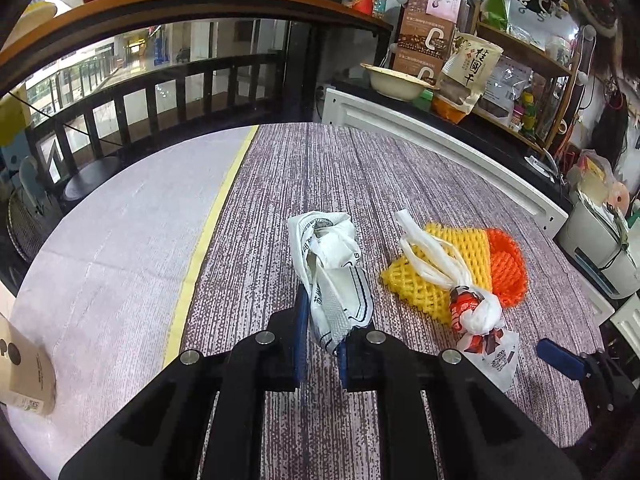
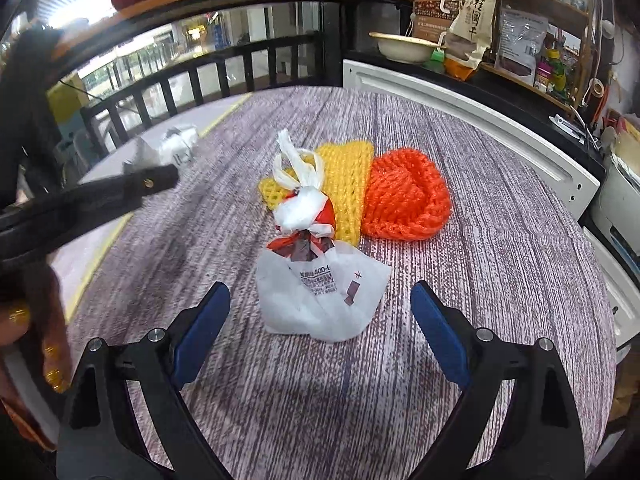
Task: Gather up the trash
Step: 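Grasp the white plastic bag with the left gripper, then grasp the white bag with red print with the right gripper, then carry both plastic bags over the black bin with both grippers, then open the right gripper over the bin while the left gripper releases its bag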
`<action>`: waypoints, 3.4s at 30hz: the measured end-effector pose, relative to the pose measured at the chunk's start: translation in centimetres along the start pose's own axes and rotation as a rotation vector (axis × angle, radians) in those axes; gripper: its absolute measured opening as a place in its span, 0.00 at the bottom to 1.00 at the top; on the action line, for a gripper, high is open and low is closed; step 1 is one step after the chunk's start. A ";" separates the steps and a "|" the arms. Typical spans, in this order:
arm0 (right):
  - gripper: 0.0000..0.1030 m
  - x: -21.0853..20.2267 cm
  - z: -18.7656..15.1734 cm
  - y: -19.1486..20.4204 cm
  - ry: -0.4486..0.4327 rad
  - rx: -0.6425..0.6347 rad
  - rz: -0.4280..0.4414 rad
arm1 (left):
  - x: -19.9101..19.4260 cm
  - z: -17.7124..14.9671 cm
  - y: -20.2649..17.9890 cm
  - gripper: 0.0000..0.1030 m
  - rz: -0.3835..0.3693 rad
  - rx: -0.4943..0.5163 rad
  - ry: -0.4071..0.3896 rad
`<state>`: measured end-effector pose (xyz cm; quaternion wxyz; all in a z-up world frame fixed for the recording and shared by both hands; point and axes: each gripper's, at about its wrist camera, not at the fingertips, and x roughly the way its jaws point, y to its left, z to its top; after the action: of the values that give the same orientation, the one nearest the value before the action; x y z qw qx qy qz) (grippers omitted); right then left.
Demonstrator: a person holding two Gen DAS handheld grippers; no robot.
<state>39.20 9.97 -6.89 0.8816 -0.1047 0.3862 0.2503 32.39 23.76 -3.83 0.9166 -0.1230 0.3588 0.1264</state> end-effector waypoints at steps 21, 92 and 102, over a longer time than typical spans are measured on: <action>0.10 -9.1 -6.1 -4.6 -0.061 0.110 0.069 | -1.4 -2.0 -3.1 0.12 -0.011 0.106 0.010; 0.69 -17.9 -38.4 -31.9 -0.014 0.854 -0.365 | -12.7 -27.1 -37.6 0.12 -0.477 0.737 0.151; 0.70 -21.5 -39.4 -32.9 -0.063 0.886 -0.423 | -10.0 -28.3 -39.5 0.12 -0.459 0.782 0.228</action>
<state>19.30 -40.73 -18.20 0.8841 0.2120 0.3990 -0.1195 20.16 -23.65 -11.82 0.8531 0.1423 0.4416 -0.2388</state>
